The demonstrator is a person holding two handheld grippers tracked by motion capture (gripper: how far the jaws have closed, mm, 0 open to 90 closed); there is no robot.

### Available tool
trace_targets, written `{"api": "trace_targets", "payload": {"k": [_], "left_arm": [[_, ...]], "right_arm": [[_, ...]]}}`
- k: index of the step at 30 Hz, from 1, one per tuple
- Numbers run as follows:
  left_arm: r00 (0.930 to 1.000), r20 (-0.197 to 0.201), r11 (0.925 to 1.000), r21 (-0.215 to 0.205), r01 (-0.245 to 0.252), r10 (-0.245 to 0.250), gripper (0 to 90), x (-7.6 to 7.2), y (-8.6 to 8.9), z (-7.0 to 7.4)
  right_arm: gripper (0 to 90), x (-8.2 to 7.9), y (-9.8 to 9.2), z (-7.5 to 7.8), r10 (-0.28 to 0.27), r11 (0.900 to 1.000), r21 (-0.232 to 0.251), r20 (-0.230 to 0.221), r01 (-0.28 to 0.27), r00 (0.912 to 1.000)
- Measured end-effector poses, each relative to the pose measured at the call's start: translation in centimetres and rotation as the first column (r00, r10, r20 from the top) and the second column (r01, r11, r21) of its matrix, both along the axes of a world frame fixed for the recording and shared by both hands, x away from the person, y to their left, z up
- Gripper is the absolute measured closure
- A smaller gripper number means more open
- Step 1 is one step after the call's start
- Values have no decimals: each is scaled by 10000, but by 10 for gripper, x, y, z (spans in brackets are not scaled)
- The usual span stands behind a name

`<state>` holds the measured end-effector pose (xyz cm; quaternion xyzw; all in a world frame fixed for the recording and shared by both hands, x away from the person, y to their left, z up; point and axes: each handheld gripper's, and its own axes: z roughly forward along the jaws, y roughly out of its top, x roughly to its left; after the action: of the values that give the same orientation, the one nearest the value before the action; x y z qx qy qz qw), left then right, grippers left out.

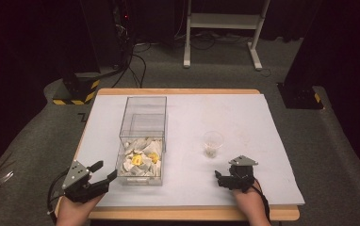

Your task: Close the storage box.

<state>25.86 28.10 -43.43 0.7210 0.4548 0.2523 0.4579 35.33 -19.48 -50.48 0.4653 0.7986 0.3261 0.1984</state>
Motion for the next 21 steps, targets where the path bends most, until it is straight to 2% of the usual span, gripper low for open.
{"api": "trace_targets", "payload": {"k": [6, 11, 16, 21], "left_arm": [[9997, -2, 9996, 127, 243, -243, 342, 0, -6, -6], [9986, -146, 9987, -5, 517, -517, 343, -1, -6, -8], [9968, -284, 9972, 90, 745, -742, 333, 1, -6, -16], [9955, -254, 9958, 43, 915, -913, 331, 1, -6, -19]], "right_arm": [[132, 0, 0, 0, 7, 10000, 14, -8, -7, 10000], [131, 0, 0, 0, 26, 10000, 16, 0, -26, 10000], [131, 0, 0, 0, 27, 10000, 15, 0, -27, 10000], [131, 0, 0, 0, 27, 10000, 17, -6, -27, 10000]]}}
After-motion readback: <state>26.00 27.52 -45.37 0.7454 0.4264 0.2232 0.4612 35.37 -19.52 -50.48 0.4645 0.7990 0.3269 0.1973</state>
